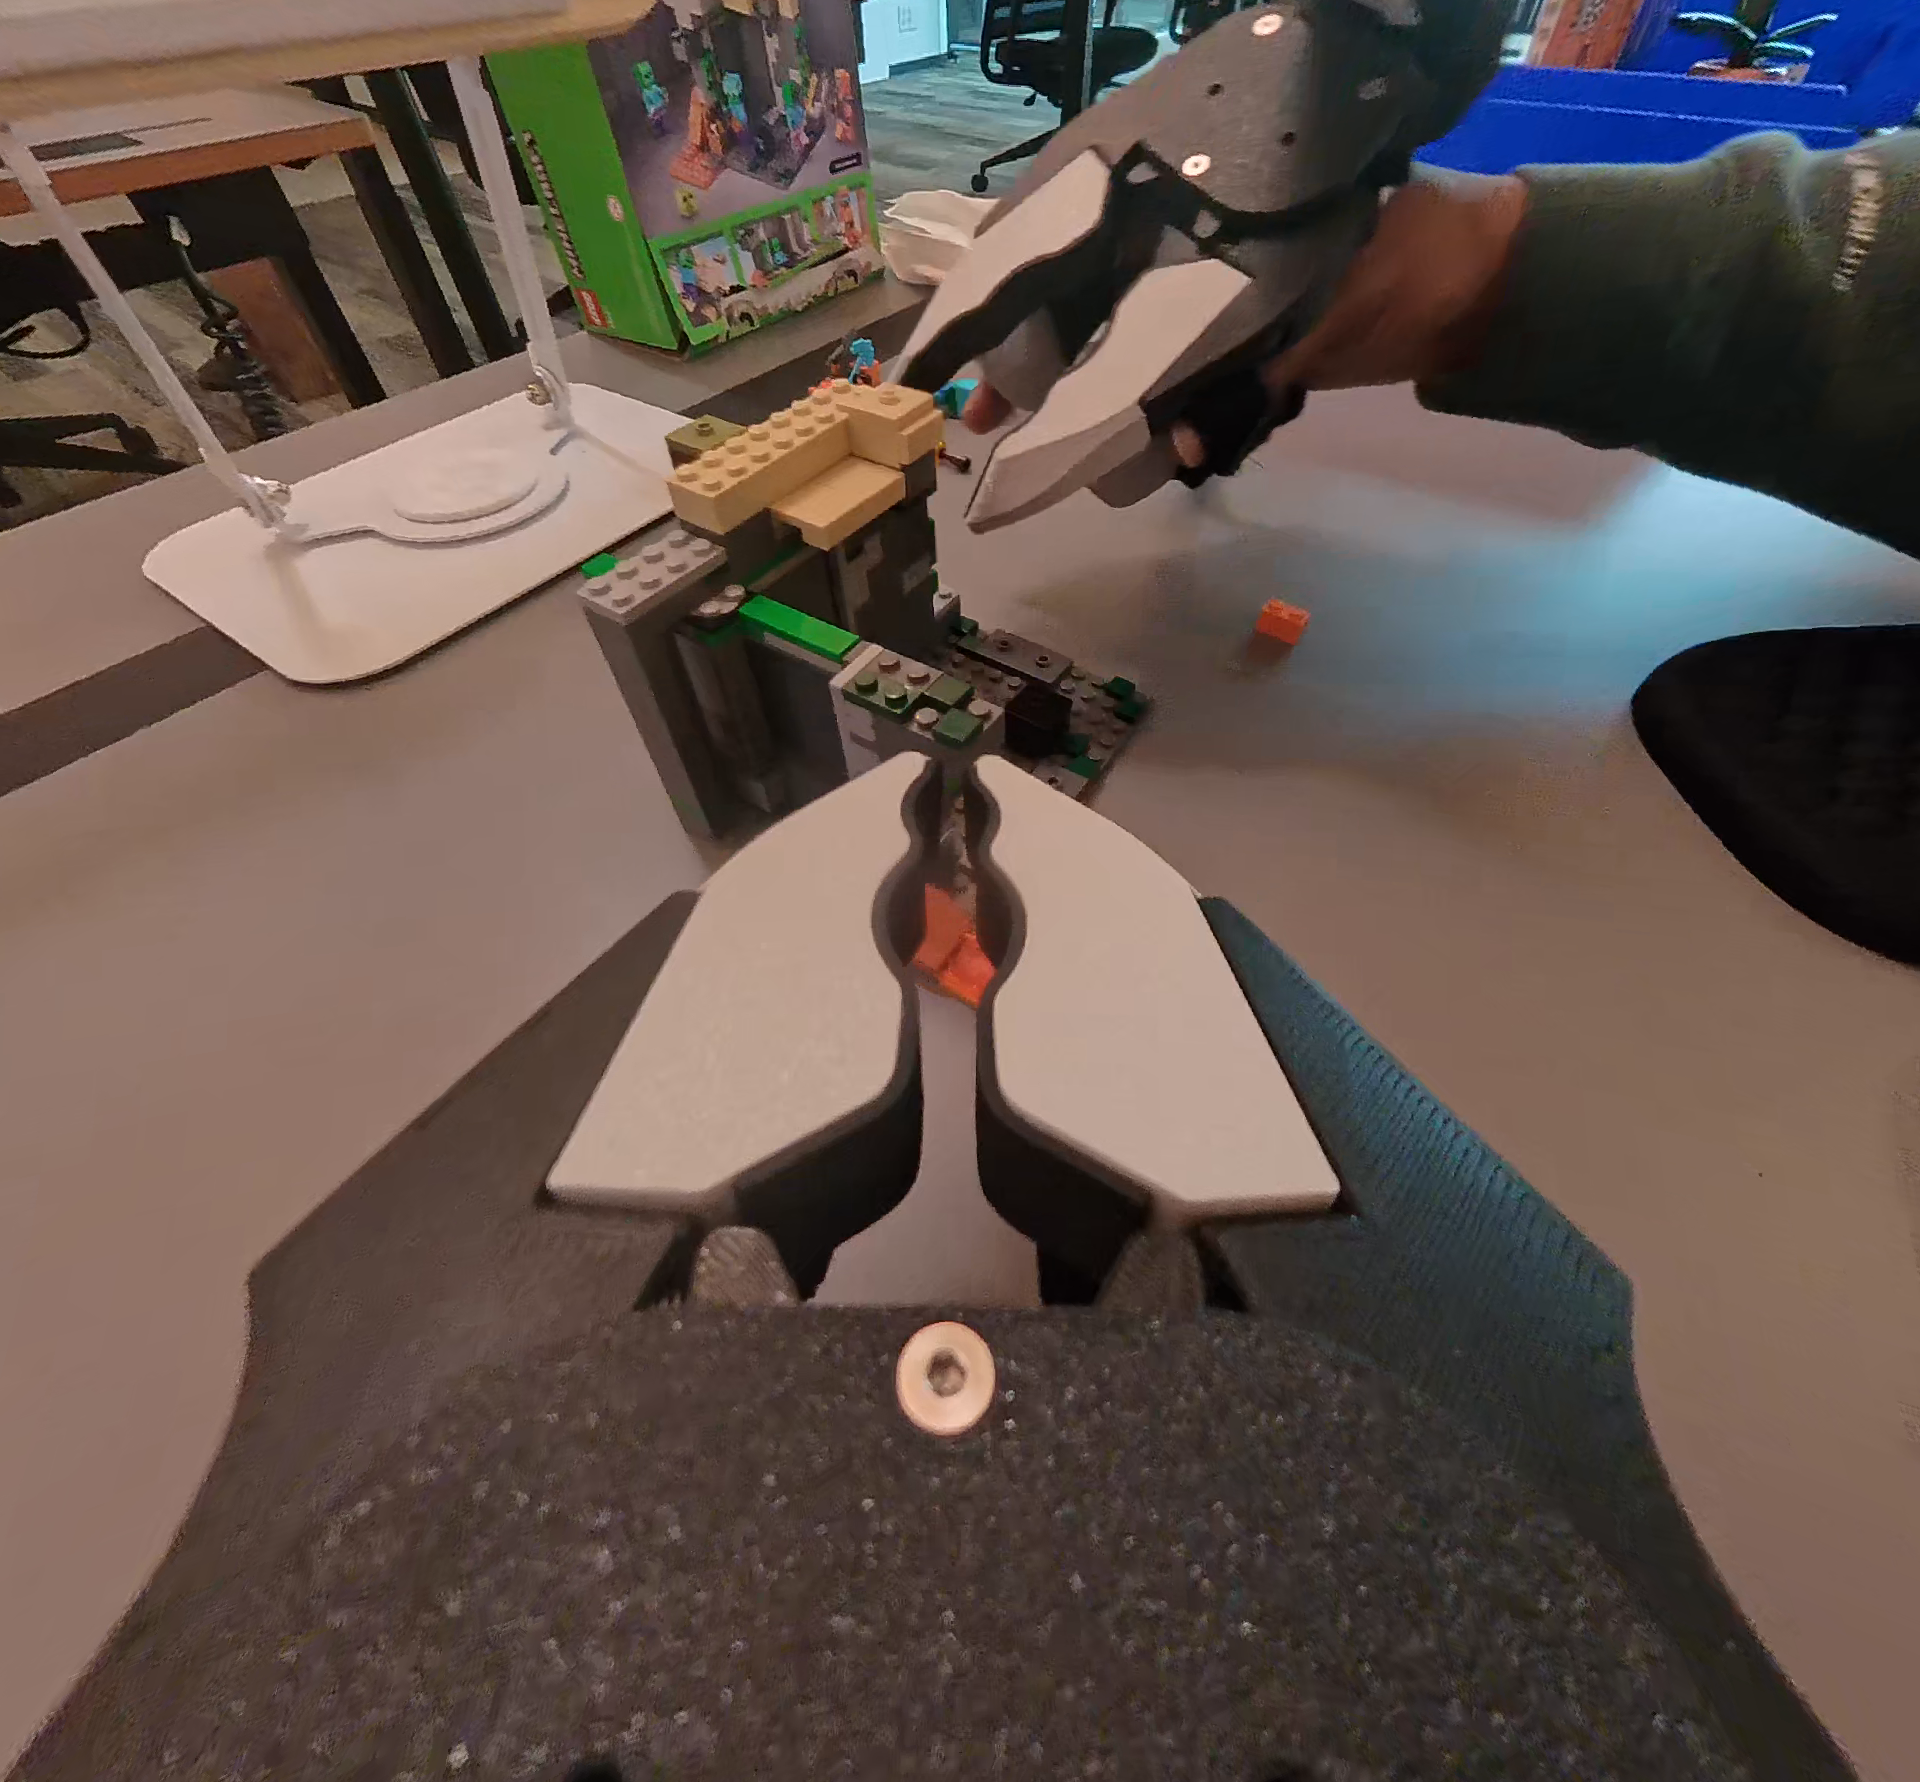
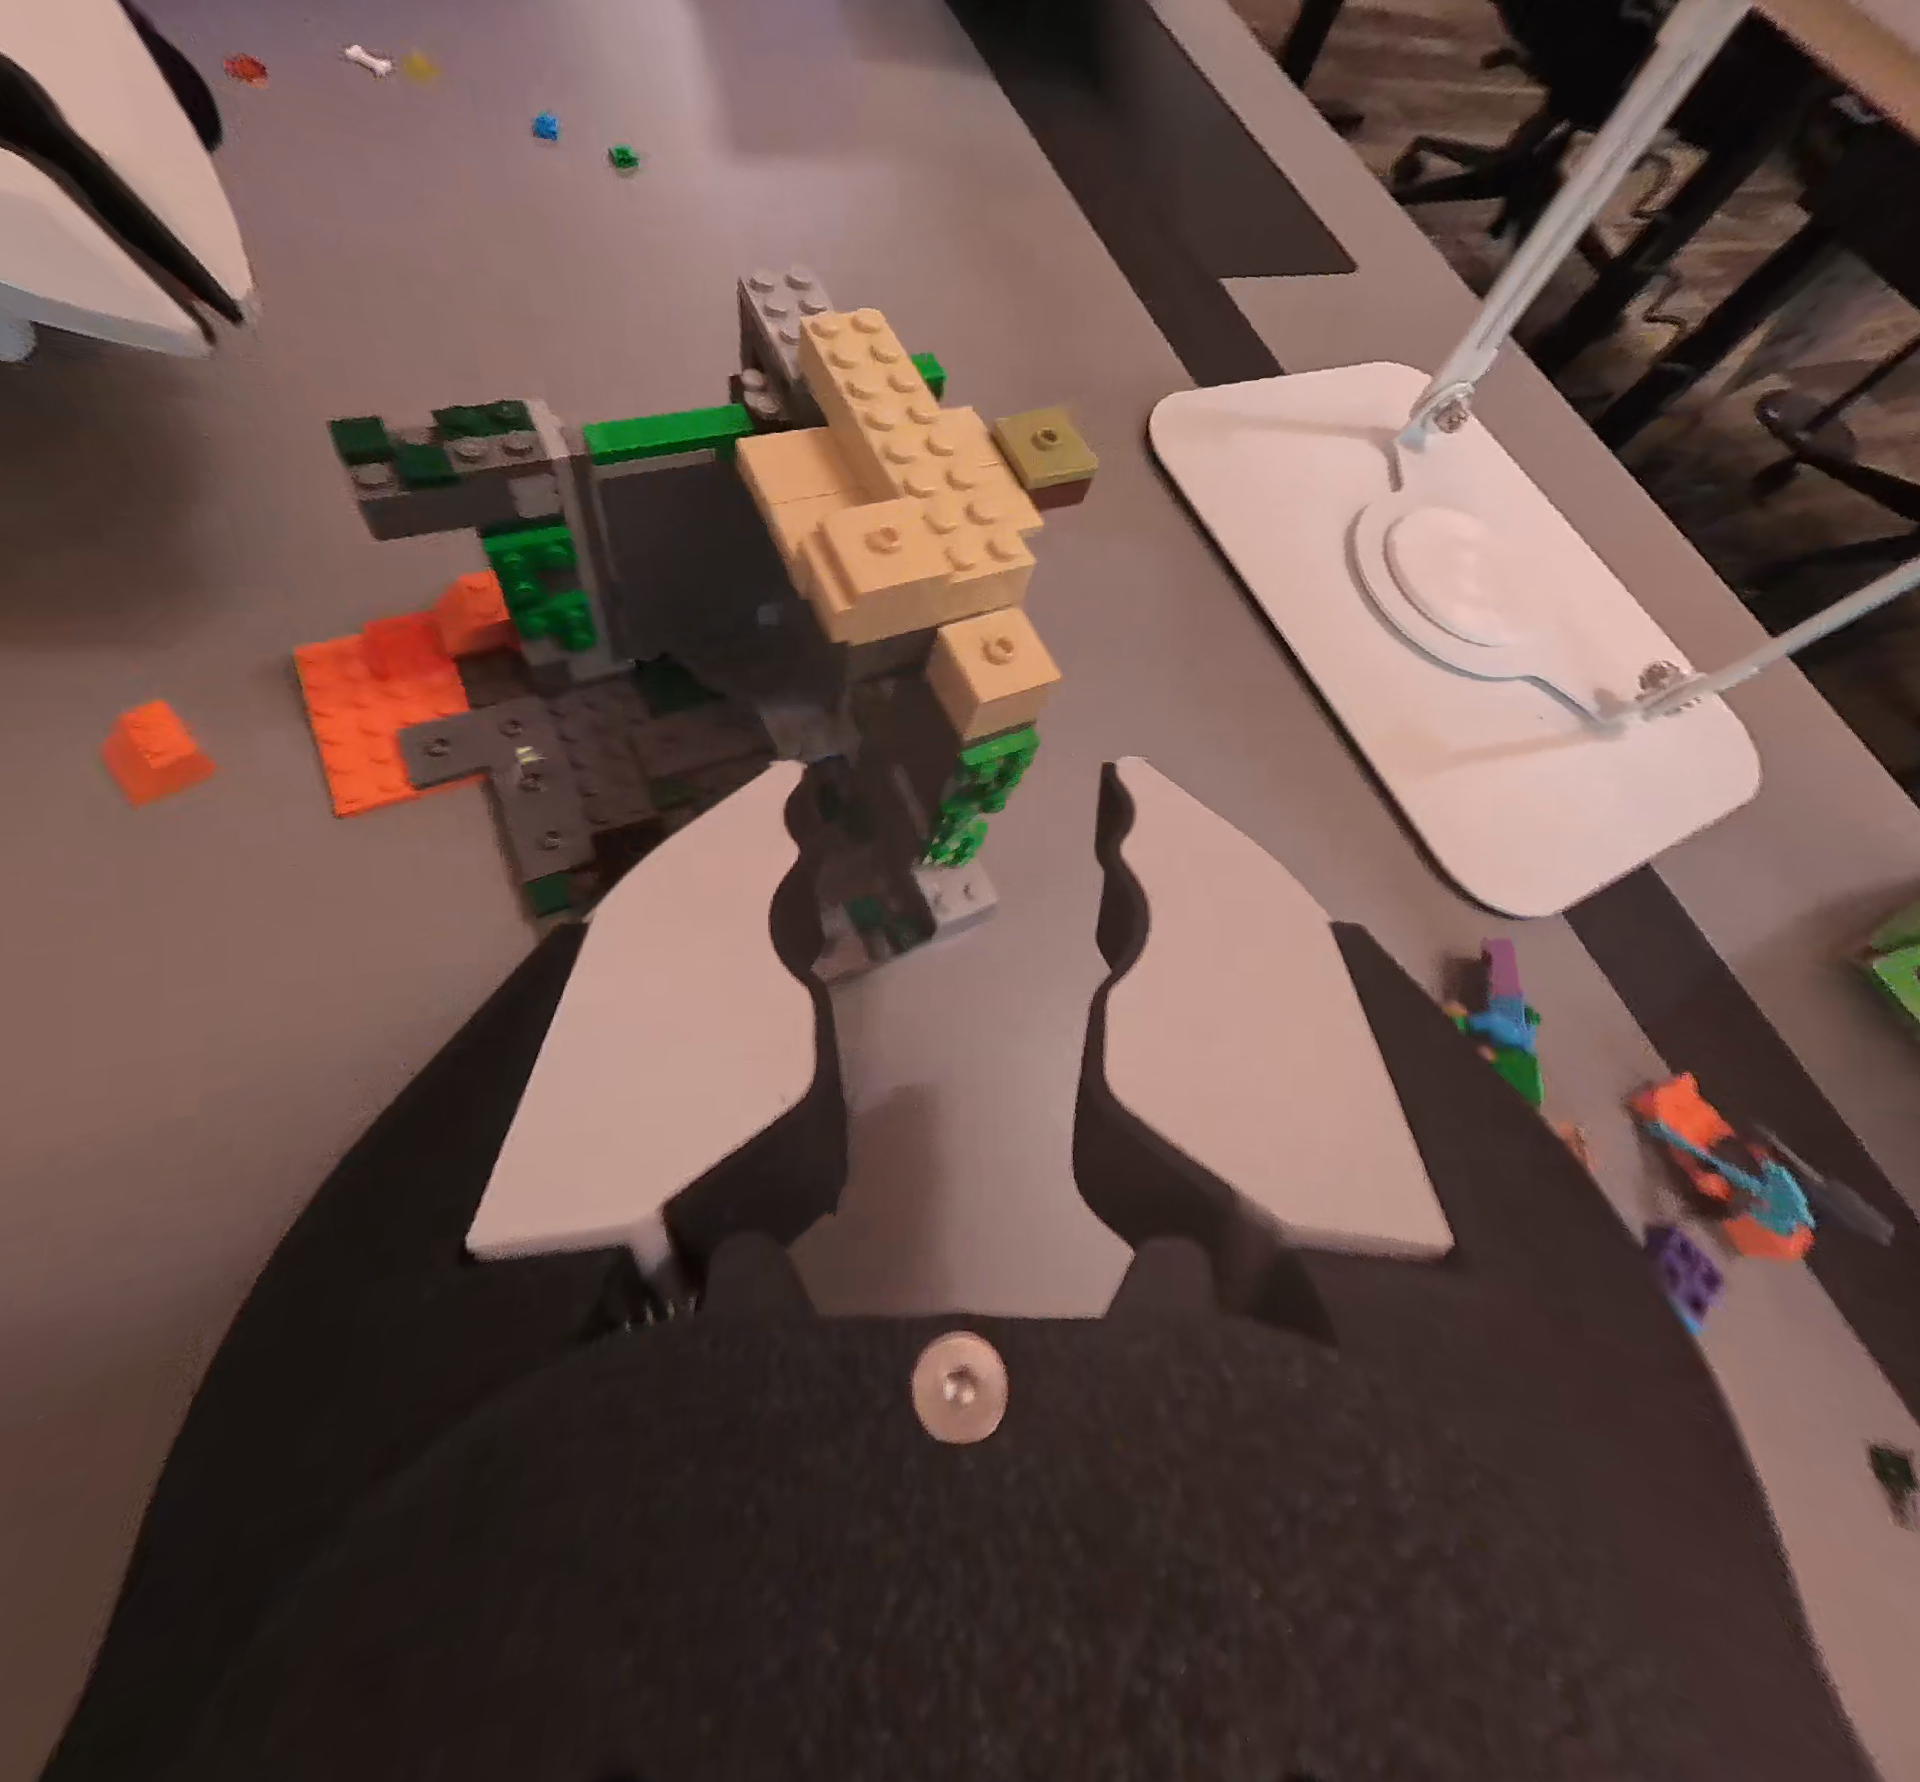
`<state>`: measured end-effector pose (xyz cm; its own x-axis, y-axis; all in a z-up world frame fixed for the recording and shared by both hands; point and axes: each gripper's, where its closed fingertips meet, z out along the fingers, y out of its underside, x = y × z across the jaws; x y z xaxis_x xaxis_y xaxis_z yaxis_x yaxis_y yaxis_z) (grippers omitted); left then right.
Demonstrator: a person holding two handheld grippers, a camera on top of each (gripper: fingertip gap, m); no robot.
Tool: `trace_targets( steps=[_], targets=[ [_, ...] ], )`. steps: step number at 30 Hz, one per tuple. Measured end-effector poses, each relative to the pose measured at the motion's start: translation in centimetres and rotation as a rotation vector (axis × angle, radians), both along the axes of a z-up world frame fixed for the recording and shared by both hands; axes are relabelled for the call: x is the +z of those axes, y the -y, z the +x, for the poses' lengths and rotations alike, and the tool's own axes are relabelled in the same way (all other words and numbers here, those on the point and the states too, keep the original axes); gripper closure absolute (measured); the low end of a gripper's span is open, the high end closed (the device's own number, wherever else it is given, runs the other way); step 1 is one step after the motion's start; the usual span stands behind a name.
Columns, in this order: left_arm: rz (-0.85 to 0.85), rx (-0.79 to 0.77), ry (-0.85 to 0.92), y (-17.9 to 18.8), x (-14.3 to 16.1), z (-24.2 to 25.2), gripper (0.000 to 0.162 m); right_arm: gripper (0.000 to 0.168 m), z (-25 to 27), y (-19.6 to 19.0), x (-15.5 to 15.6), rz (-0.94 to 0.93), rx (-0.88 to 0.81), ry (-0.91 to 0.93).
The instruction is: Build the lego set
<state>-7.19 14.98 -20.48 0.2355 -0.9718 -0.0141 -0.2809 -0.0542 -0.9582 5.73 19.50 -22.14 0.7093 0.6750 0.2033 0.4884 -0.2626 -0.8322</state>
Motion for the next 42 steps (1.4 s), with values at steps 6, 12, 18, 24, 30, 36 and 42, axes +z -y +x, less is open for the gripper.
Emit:
trace_targets(
  steps=[6,12,18,24,30,36,42],
  targets=[
    [0.002,0.018,0.012,-0.4,0.3,-0.5,0.159,0.12,-1.4,-1.9,-1.1,-0.094,0.211,0.026],
    [-0.027,0.019,0.032,-0.8,0.4,-0.7,0.159,0.149,-2.4,-1.5,-1.4,-0.115,0.44,-0.004],
    [-0.034,0.022,0.042,-1.0,0.6,-0.8,0.159,0.151,-2.6,0.1,-1.3,-0.21,0.684,-0.064],
    [-0.039,0.036,-0.002,-1.8,-0.7,-0.6,0.157,0.151,-3.4,1.4,-1.3,-0.232,0.863,-0.054],
    [-0.042,0.047,-0.05,-2.4,-2.0,-0.2,0.151,0.149,-4.2,0.2,-1.0,-0.186,0.881,-0.025],
    [-0.036,0.051,-0.055,-2.5,-2.1,-0.3,0.148,0.128,-1.9,0.2,0.7,-0.115,0.658,-0.028],
    [-0.012,0.052,-0.078,-3.2,-2.3,0.1,0.135,0.139,-0.8,3.6,2.6,0.016,0.319,-0.024]
  ],
)
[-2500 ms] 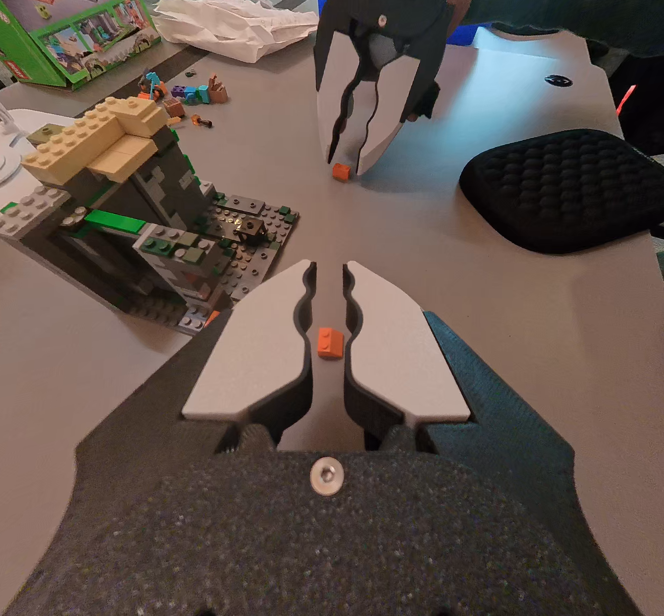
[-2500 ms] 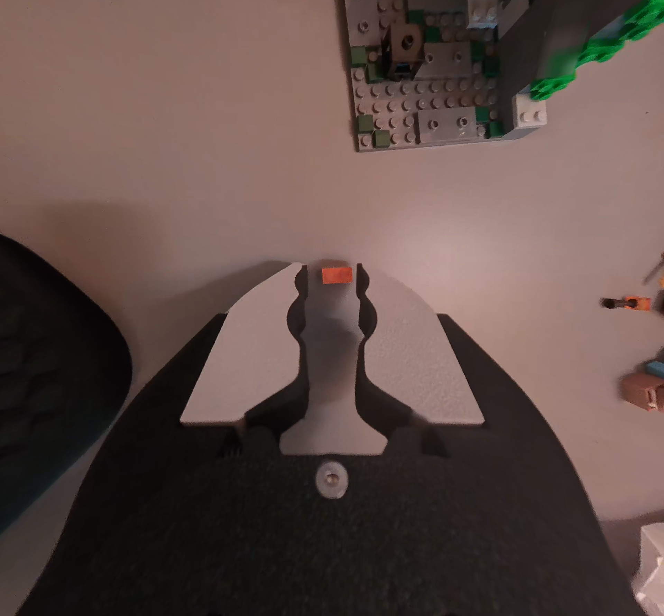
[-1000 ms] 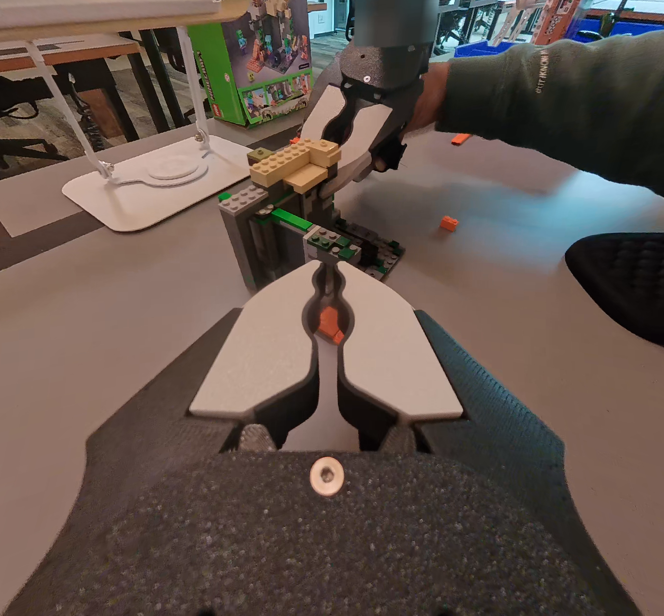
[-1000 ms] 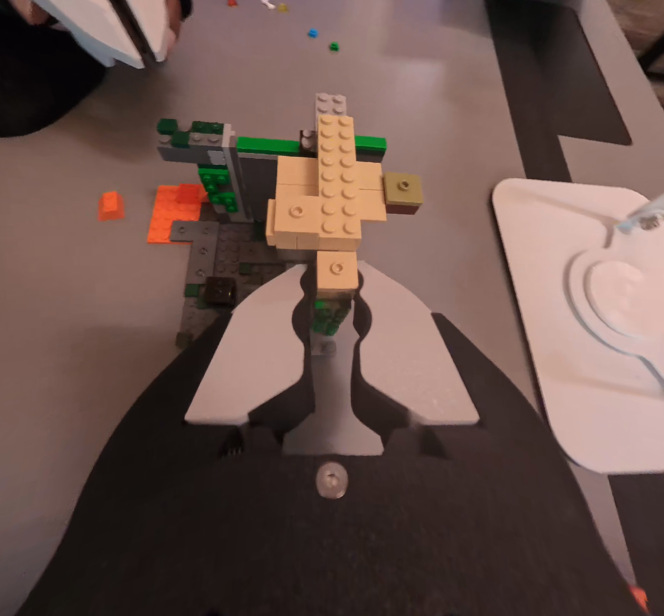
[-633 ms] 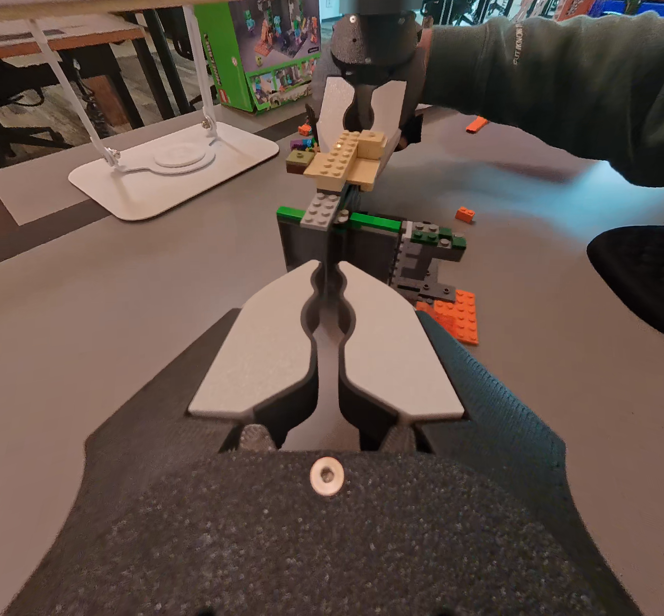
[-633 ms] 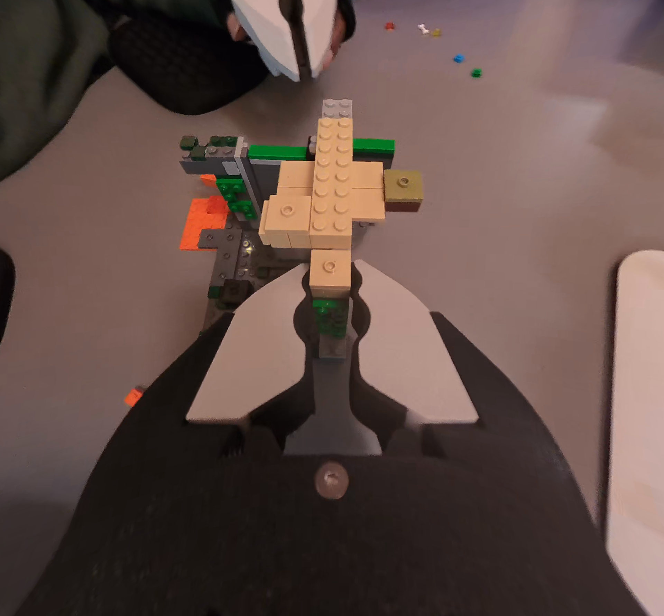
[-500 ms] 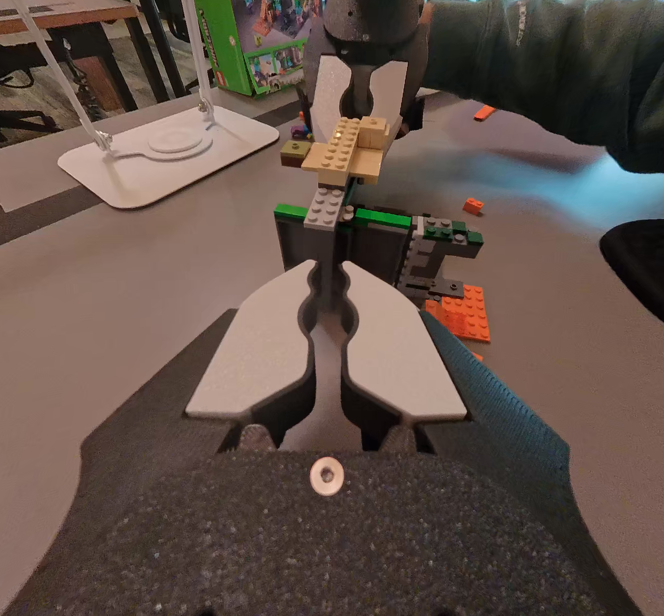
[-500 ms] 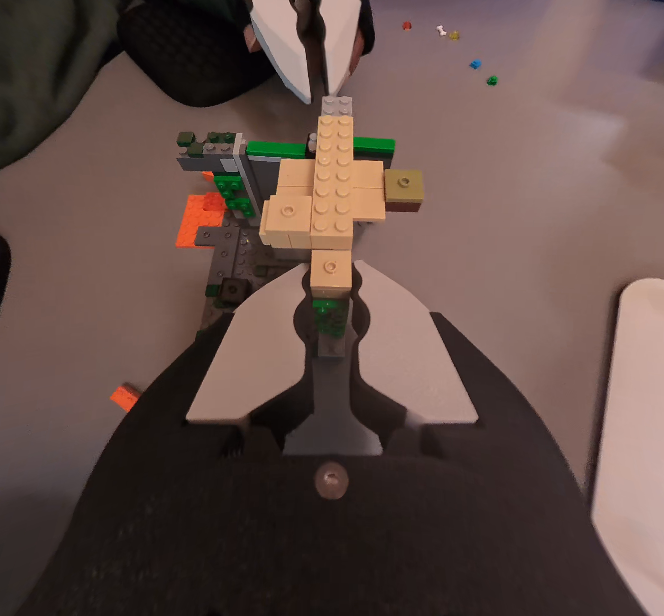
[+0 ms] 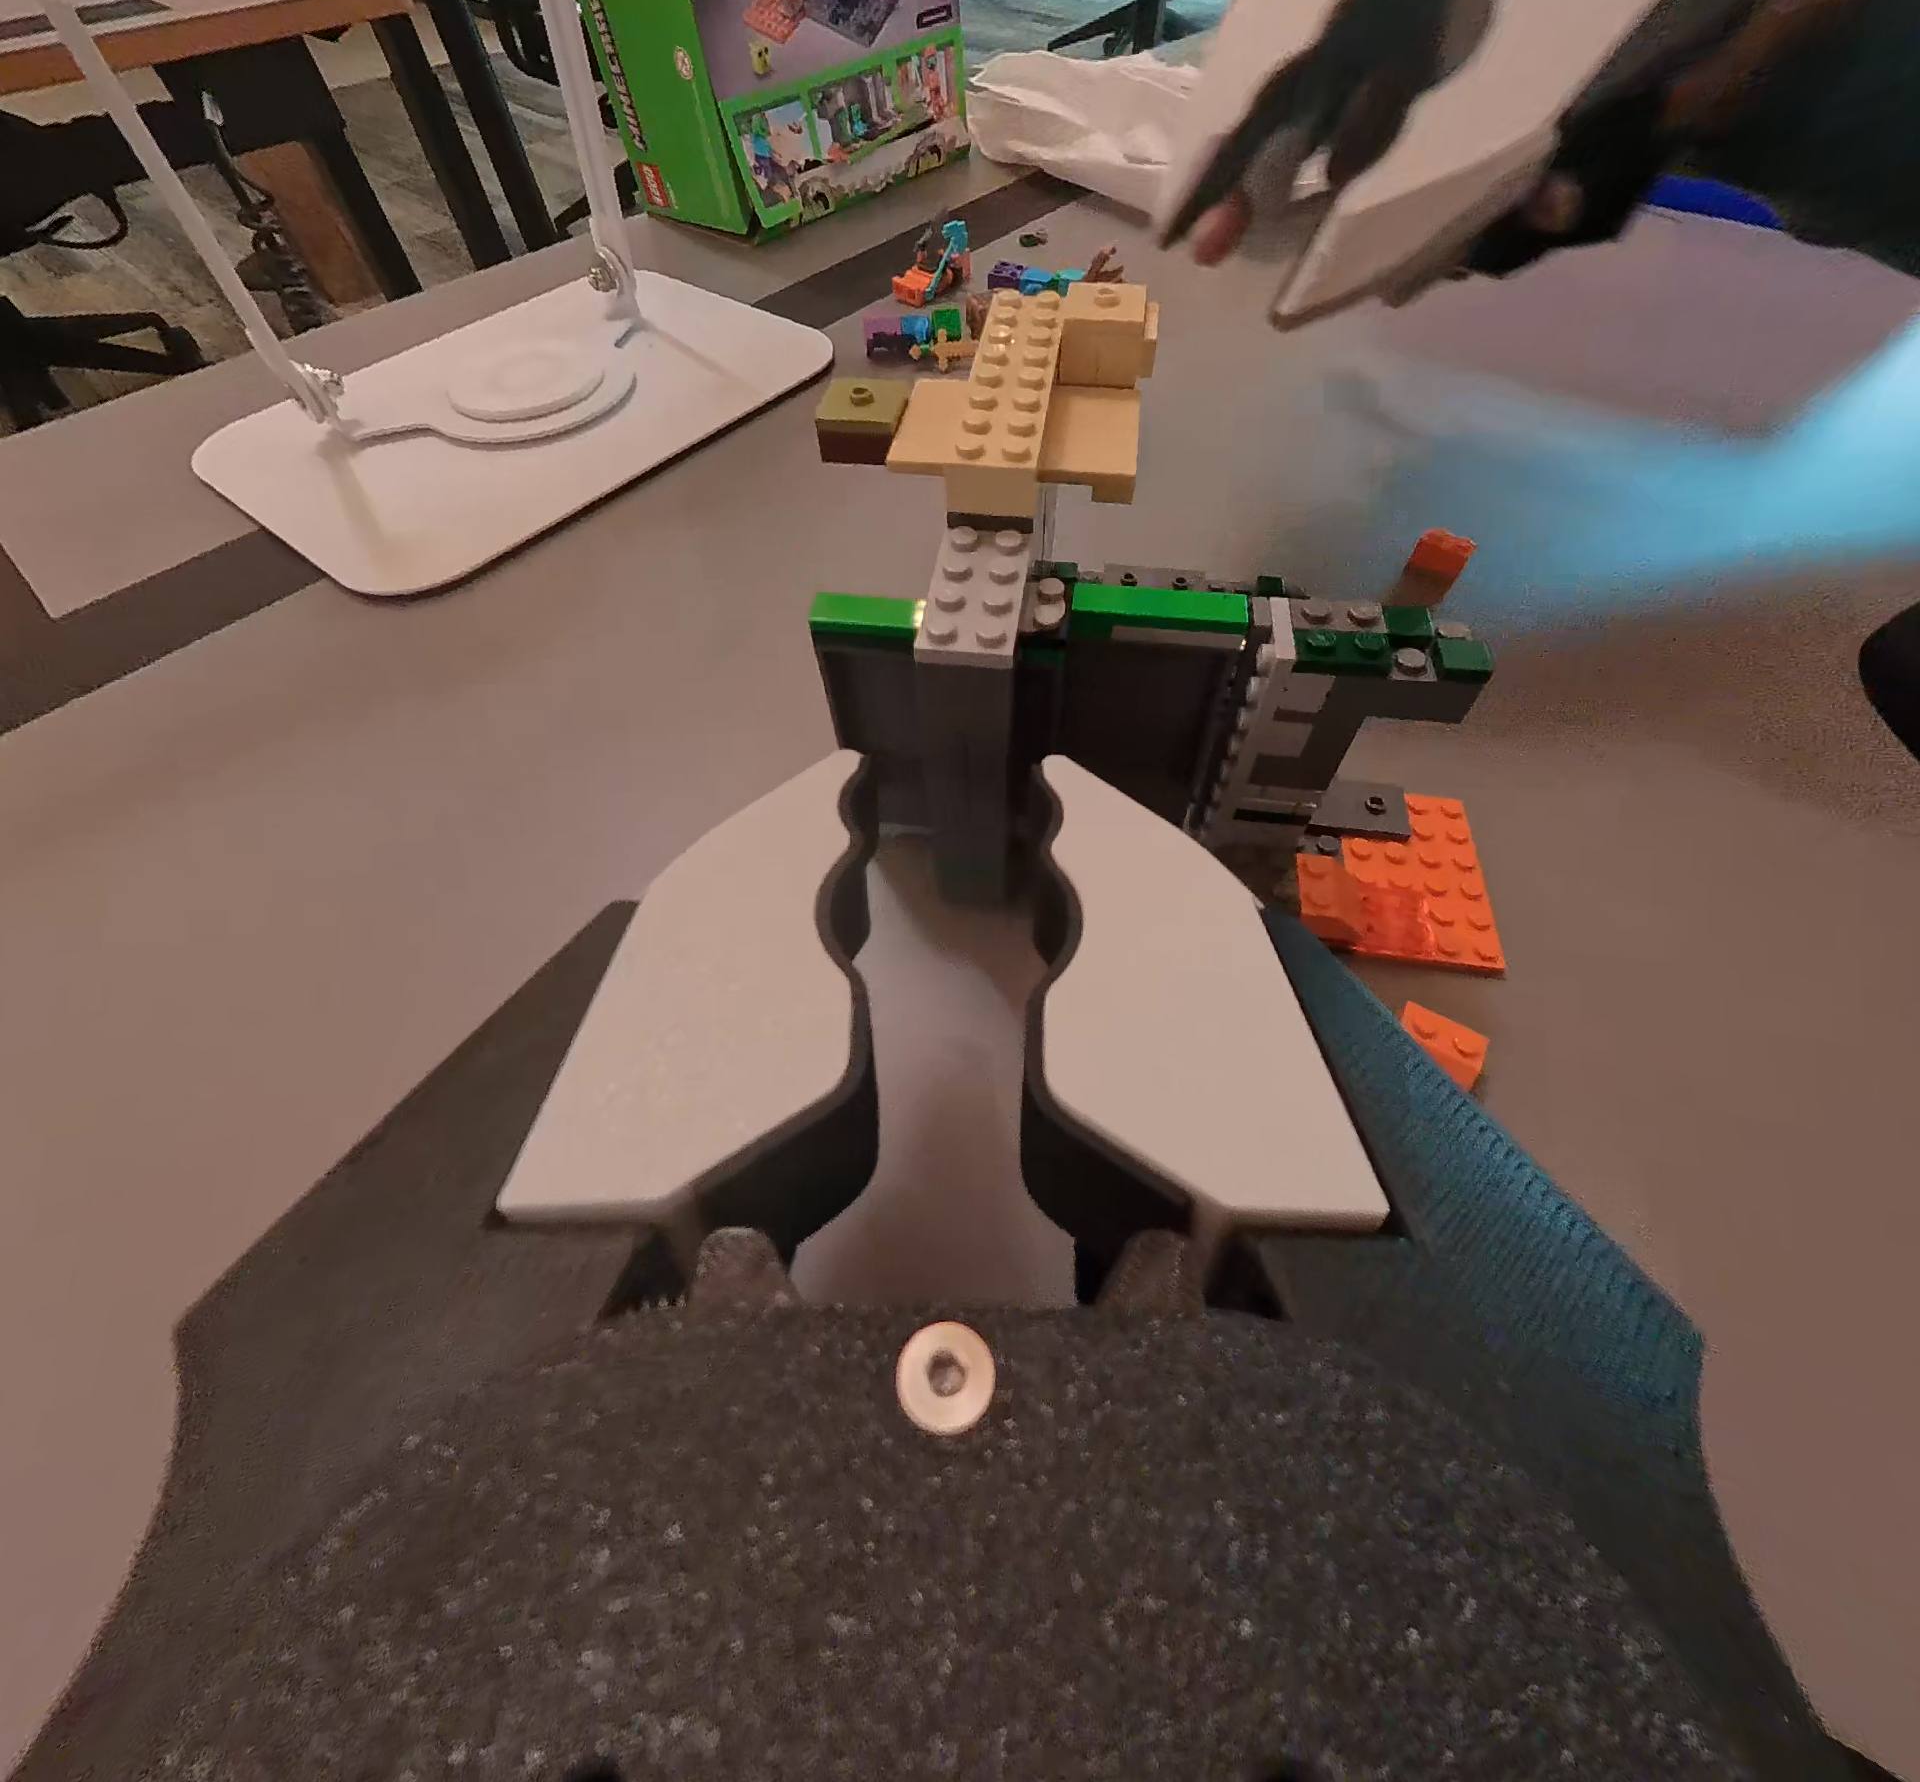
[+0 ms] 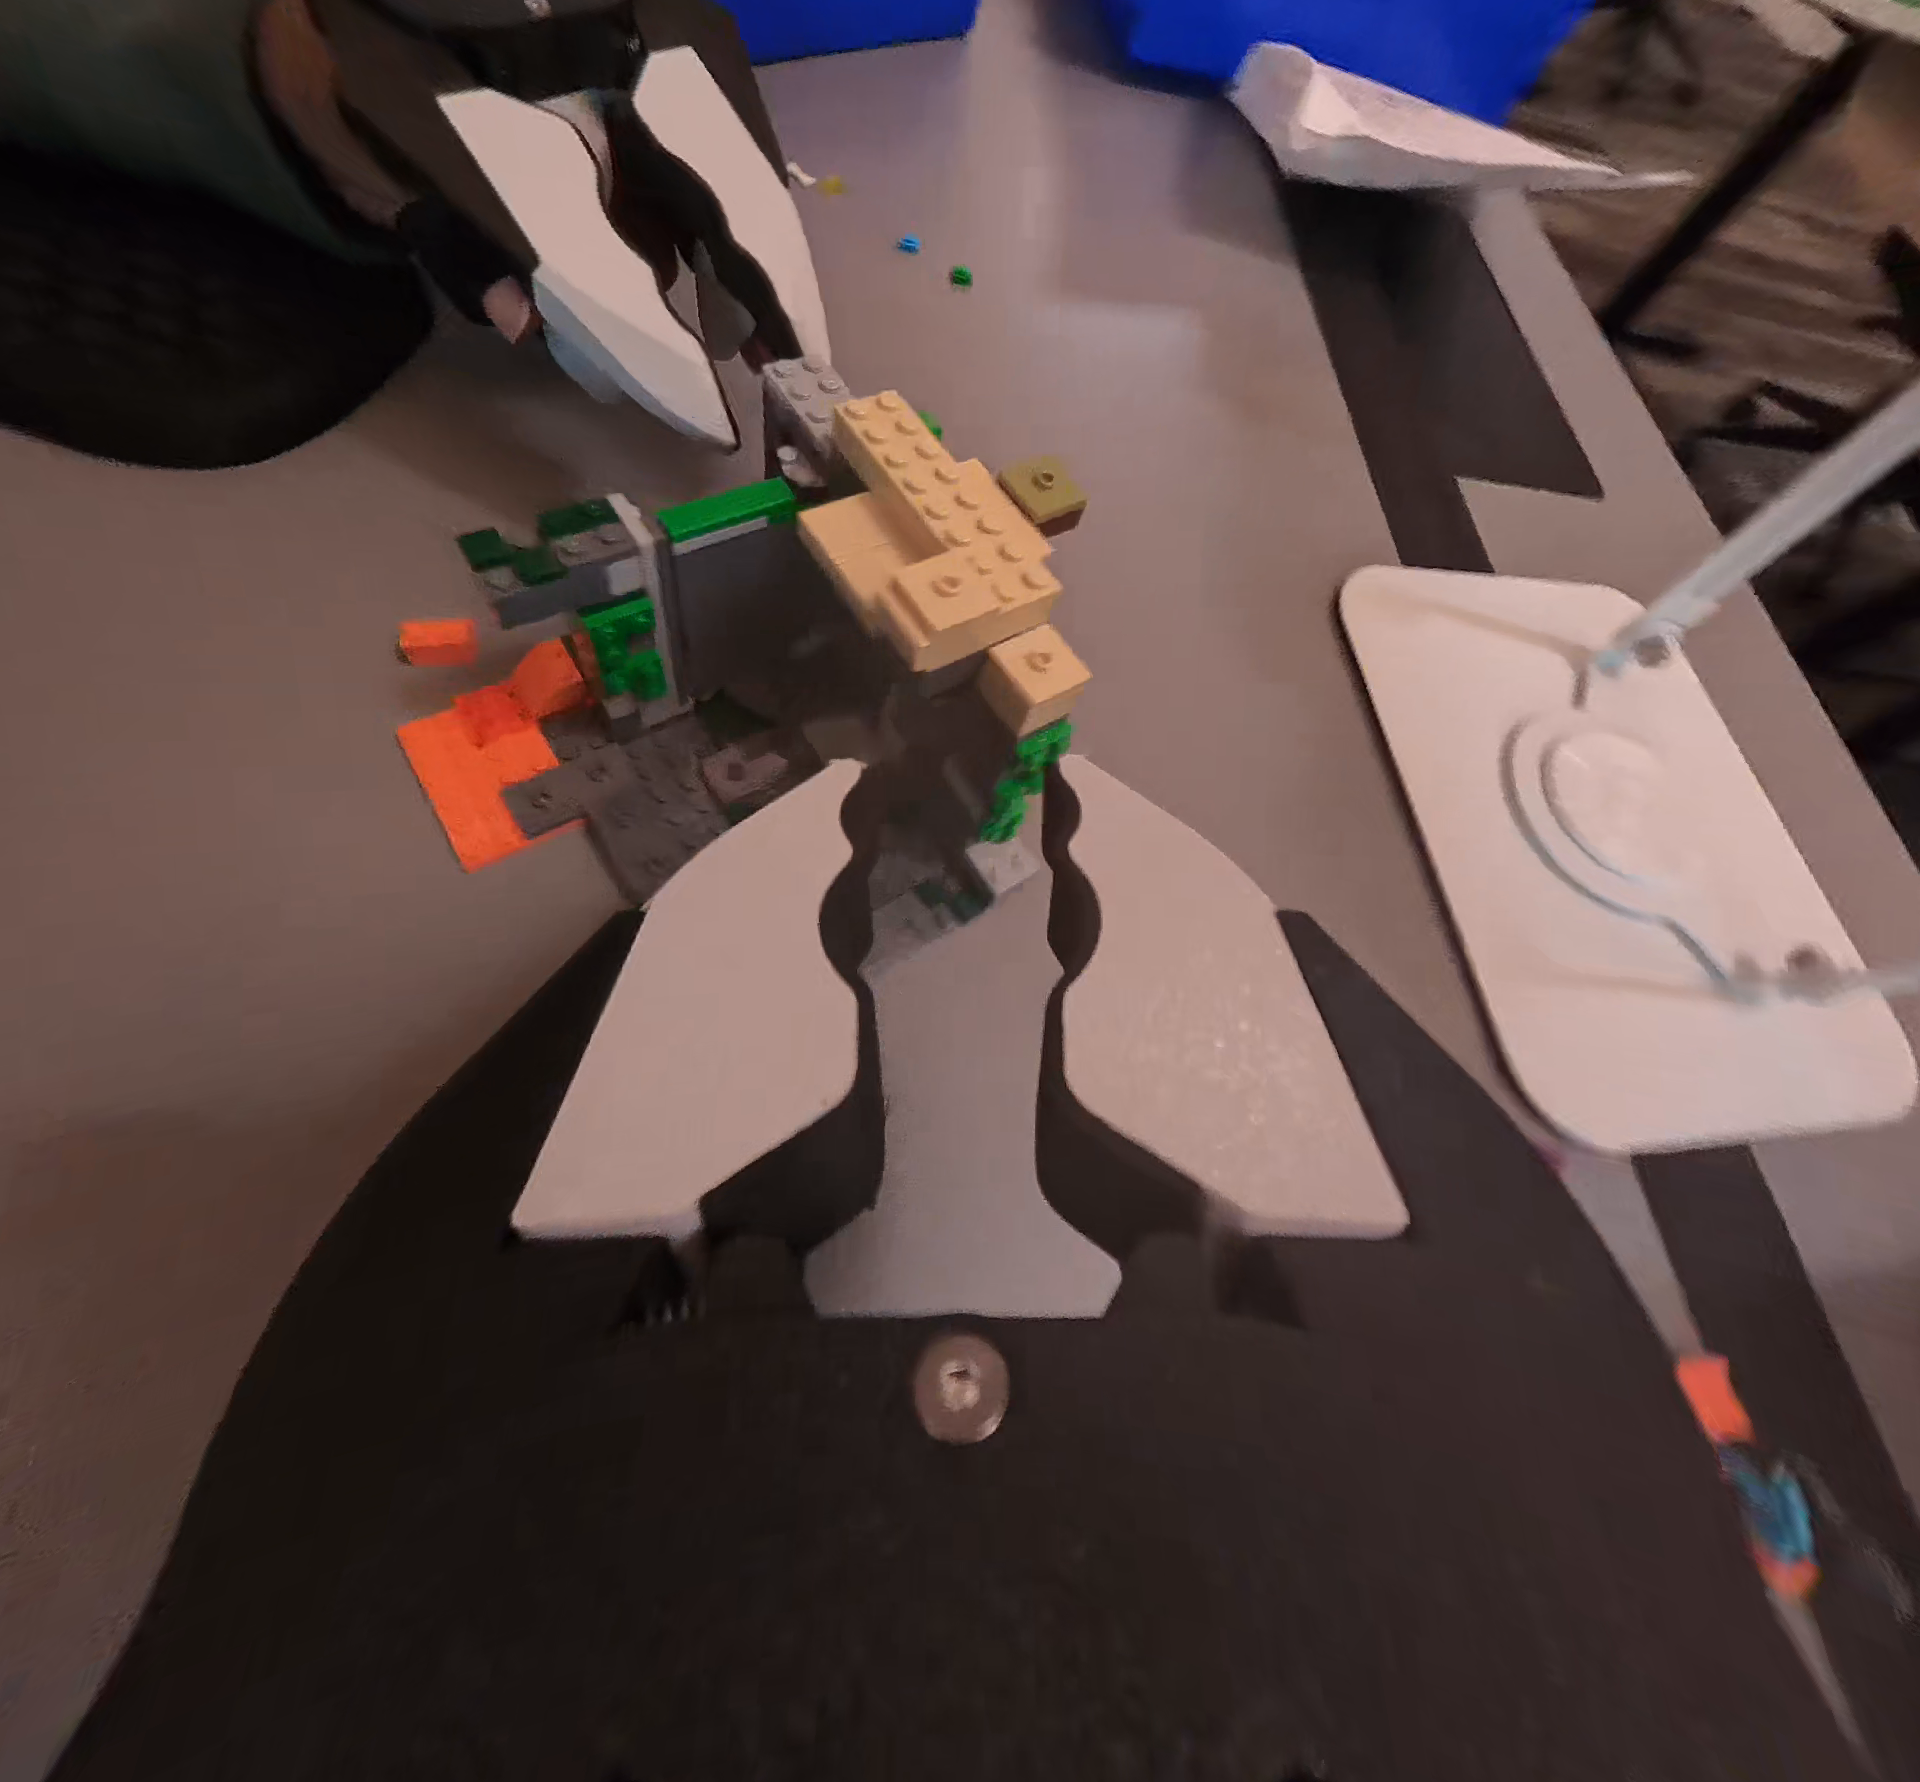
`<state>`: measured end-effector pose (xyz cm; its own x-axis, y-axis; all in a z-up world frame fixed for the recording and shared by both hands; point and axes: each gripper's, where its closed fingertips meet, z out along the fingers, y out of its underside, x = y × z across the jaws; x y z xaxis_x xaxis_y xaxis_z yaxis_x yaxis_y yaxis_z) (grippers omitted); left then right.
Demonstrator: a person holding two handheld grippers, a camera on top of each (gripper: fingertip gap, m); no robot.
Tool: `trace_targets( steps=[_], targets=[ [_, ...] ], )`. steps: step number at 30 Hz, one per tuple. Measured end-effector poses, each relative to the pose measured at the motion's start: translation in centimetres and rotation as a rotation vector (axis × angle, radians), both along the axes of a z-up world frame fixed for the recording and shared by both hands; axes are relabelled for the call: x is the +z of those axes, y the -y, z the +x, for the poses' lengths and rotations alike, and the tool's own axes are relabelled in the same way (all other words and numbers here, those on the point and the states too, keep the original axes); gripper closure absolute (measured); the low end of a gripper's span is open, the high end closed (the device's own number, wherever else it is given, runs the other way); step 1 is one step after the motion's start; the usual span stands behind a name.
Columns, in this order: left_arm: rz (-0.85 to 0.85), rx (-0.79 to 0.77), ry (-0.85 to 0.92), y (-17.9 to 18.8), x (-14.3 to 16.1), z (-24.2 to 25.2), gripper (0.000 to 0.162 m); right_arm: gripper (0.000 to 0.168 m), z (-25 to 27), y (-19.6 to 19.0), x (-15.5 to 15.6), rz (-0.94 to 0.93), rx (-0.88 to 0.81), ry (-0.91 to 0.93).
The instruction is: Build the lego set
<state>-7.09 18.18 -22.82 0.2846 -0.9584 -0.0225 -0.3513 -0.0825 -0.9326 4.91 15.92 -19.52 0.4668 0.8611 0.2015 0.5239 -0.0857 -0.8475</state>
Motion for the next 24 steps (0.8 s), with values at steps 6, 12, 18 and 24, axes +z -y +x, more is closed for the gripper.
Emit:
trace_targets(
  steps=[6,12,18,24],
  targets=[
    [0.045,-0.04,-0.029,-0.2,0.0,0.9,0.126,0.137,-4.0,5.0,-1.2,-0.101,-0.242,-0.136],
    [0.083,-0.063,-0.063,-0.7,-0.3,1.8,0.123,0.118,-7.5,5.3,-2.9,-0.146,-0.437,-0.155],
    [0.111,-0.085,-0.073,-0.5,-0.3,2.4,0.134,0.112,-8.8,3.9,-3.7,-0.131,-0.508,-0.081],
    [0.117,-0.087,-0.078,-0.1,-0.4,2.4,0.137,0.136,-8.7,3.2,-3.9,-0.097,-0.407,0.003]
  ],
)
